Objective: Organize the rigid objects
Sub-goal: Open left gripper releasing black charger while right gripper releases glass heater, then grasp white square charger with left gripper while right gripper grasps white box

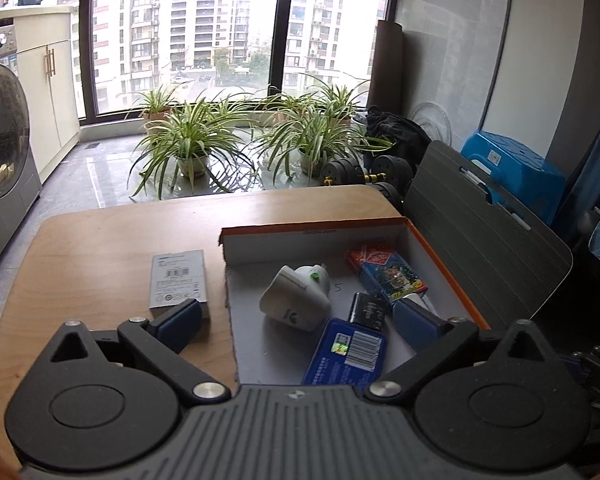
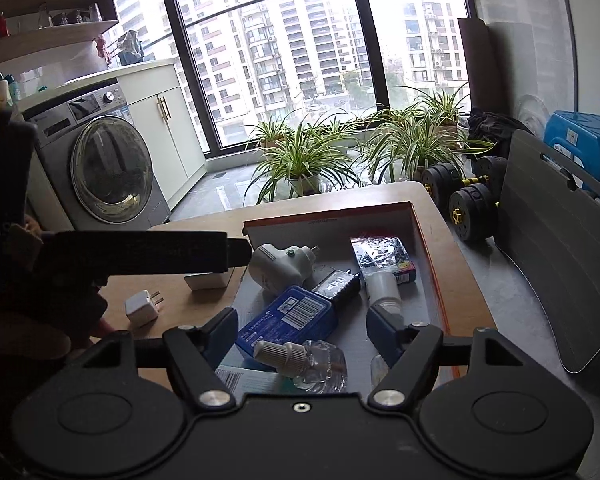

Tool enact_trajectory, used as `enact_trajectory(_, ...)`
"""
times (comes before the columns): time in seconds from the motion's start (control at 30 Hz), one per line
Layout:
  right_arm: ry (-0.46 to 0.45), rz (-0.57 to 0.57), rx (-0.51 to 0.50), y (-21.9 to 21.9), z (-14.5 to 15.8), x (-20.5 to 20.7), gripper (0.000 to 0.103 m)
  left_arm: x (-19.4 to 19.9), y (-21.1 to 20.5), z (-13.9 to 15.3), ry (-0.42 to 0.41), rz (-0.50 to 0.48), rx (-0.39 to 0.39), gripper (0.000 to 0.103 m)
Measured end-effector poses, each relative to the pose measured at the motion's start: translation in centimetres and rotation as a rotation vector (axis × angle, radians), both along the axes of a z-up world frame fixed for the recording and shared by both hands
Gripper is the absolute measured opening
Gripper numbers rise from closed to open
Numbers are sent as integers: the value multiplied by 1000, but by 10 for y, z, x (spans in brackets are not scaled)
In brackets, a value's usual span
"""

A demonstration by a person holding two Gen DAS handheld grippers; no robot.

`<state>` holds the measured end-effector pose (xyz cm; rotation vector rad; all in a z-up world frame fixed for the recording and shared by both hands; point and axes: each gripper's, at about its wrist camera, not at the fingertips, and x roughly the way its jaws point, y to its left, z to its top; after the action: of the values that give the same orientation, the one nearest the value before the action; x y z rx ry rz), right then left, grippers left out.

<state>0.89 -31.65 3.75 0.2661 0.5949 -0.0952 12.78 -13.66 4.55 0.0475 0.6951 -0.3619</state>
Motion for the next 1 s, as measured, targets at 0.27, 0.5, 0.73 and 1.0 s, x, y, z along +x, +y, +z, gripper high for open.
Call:
enact_trajectory(0.27,11,66,-32,32,5,10,87,-14,54,1,-12,152,26,103)
enact_trajectory(0.5,21,124,-43,58,6,18,88,-26,98,-4,17,227,46,103)
enact_trajectory(0.73,27,165,-61,81,7,22,88,-31,130,-11,47,282,32,103)
enact_trajectory(1.0,40,179,-66,87,4,25,88,-22,143,-24,82,259,31,103)
